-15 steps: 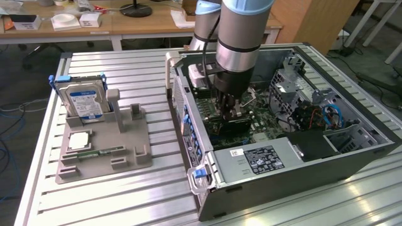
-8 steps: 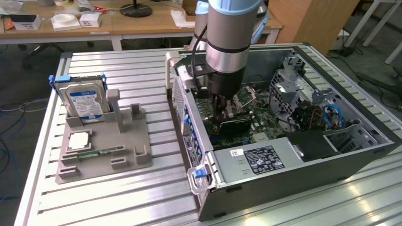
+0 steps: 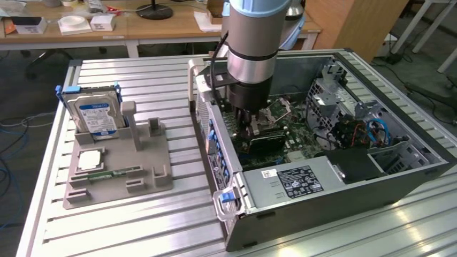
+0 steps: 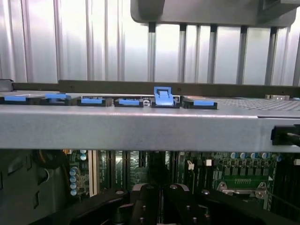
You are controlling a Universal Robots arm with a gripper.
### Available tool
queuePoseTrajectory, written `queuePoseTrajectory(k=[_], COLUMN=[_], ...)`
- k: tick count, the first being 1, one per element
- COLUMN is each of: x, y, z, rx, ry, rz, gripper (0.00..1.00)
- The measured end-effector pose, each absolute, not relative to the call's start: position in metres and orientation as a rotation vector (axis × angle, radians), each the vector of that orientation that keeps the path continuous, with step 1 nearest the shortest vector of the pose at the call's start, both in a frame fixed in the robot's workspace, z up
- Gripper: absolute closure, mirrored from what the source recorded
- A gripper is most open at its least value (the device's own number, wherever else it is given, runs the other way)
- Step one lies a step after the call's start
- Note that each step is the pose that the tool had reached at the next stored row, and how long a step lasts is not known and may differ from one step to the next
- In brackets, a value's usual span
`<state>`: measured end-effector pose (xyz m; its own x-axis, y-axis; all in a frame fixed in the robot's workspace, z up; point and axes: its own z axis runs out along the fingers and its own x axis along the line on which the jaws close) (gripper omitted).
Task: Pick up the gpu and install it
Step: 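Press down on the gpu until it lock into place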
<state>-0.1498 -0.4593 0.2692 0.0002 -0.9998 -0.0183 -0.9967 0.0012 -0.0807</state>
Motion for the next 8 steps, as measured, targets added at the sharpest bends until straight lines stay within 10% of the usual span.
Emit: queuePoseTrajectory(k=[8], x=[-0.1513], y=[-0.4592], z=[0.2677], rx=[-2.186], ry=[2.189], rz=[-0.034], gripper=[0.9])
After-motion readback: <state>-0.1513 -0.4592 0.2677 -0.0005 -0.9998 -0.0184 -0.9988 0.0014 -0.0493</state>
